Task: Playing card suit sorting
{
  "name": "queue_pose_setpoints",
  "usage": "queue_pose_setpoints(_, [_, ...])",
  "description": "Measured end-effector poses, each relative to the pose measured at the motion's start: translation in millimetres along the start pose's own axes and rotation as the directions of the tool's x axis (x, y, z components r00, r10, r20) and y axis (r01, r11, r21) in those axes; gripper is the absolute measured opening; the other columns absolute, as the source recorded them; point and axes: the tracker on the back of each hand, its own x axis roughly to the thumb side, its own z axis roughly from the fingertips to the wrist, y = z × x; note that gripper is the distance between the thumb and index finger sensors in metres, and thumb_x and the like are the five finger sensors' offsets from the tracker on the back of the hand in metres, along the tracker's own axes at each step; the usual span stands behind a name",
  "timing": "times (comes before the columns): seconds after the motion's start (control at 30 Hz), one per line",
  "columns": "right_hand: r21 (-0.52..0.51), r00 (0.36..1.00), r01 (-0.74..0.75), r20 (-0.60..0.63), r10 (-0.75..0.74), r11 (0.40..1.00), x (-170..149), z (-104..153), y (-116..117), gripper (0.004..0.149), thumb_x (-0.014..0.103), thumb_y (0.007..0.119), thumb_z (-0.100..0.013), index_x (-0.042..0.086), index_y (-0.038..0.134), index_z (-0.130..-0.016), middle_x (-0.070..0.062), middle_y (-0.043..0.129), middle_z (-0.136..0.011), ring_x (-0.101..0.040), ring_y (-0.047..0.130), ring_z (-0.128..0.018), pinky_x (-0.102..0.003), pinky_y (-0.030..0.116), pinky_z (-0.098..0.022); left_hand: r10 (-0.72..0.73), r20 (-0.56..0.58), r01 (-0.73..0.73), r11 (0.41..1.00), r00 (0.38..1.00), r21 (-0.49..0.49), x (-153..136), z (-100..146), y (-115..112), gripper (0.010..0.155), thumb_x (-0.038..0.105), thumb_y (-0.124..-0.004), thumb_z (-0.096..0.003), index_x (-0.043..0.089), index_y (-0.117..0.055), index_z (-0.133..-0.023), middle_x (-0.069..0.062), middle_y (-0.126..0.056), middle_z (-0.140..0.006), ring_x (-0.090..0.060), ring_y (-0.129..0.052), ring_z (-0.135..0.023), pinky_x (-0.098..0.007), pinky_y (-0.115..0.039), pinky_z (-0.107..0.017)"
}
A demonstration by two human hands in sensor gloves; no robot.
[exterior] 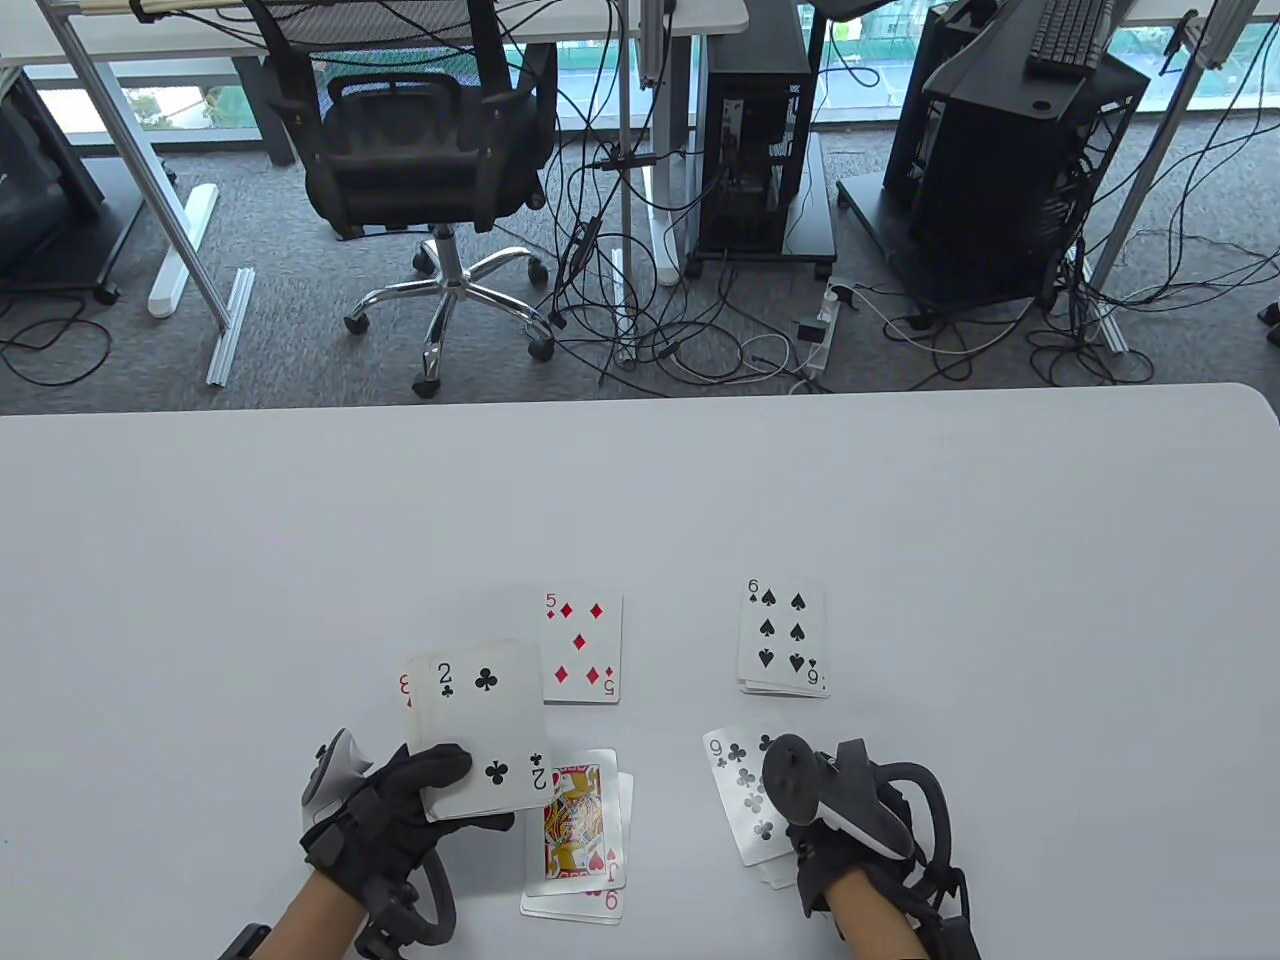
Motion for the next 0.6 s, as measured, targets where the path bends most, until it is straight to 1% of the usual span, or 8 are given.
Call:
queue_pose_setpoints(0.1, [0.011,0.997,-0.075,-0.004,0.075,0.997,4,0,0,0.048,0.027,0.069,-0.053,-0.017,0.074,-0.071,-0.01,0.093,-0.035,-0.023,0.094,-0.01,-0.05,0.082,-0.033,0.0,-0.001,0.0,1.0,1.0,-0.001,0,0,0,0.062,0.034,-0.075,-0.0598,0.022,-0.041,-0.11,-0.009,-0.06,-0.111,-0.037,-0.078,-0.093,-0.043,-0.085,-0.053])
queue_pose_setpoints(0.23, [0.055,0.988,-0.155,-0.016,0.156,0.986,7,0,-1,0.05,0.03,0.065,-0.054,-0.017,0.075,-0.07,-0.01,0.094,-0.033,-0.022,0.094,-0.008,-0.048,0.083,-0.031,-0.001,-0.001,0.001,1.0,1.0,-0.004,0,0,0,0.062,0.034,-0.075,-0.0598,0.022,-0.041,-0.11,-0.009,-0.059,-0.111,-0.037,-0.078,-0.093,-0.043,-0.085,-0.053])
queue_pose_setpoints(0.37, [0.057,0.987,-0.148,-0.053,0.151,0.987,6,-1,-8,0.053,0.033,0.067,-0.054,-0.016,0.076,-0.07,-0.01,0.094,-0.032,-0.022,0.094,-0.007,-0.048,0.084,-0.03,-0.002,0.0,0.002,1.0,1.0,-0.006,0,0,0,0.062,0.034,-0.075,-0.0598,0.022,-0.041,-0.11,-0.009,-0.059,-0.111,-0.037,-0.078,-0.093,-0.043,-0.085,-0.053])
queue_pose_setpoints(0.43, [0.017,0.991,-0.11,-0.07,0.111,0.994,9,-2,-18,0.054,0.034,0.067,-0.054,-0.017,0.076,-0.07,-0.01,0.094,-0.032,-0.022,0.094,-0.007,-0.048,0.083,-0.03,-0.004,0.0,0.004,1.0,1.0,-0.01,0,0,1,0.062,0.034,-0.075,-0.0599,0.022,-0.041,-0.11,-0.009,-0.059,-0.111,-0.037,-0.078,-0.094,-0.043,-0.085,-0.053])
queue_pose_setpoints(0.5, [-0.073,0.997,-0.056,-0.061,0.051,0.996,17,-1,-33,0.054,0.033,0.066,-0.055,-0.018,0.076,-0.071,-0.011,0.094,-0.033,-0.023,0.093,-0.006,-0.049,0.083,-0.03,-0.004,0.0,0.004,1.0,1.0,-0.009,0,0,1,0.062,0.034,-0.075,-0.0598,0.022,-0.041,-0.11,-0.009,-0.059,-0.111,-0.037,-0.078,-0.093,-0.043,-0.085,-0.053])
queue_pose_setpoints(0.53, [-0.118,0.999,-0.013,-0.032,0.009,0.993,23,-1,-42,0.054,0.032,0.066,-0.055,-0.018,0.075,-0.071,-0.011,0.094,-0.033,-0.023,0.093,-0.007,-0.049,0.083,-0.03,-0.004,0.0,0.004,1.0,1.0,-0.009,0,0,1,0.062,0.034,-0.075,-0.0598,0.022,-0.041,-0.11,-0.009,-0.06,-0.111,-0.037,-0.078,-0.093,-0.043,-0.085,-0.053])
queue_pose_setpoints(0.6, [-0.168,0.998,0.058,0.038,-0.053,0.984,37,-1,-56,0.054,0.032,0.065,-0.055,-0.018,0.075,-0.072,-0.012,0.094,-0.034,-0.024,0.094,-0.008,-0.049,0.083,-0.03,-0.005,-0.002,0.005,1.0,1.0,-0.008,-1,0,1,0.062,0.034,-0.075,-0.0598,0.022,-0.041,-0.11,-0.009,-0.059,-0.111,-0.037,-0.078,-0.093,-0.043,-0.085,-0.053])
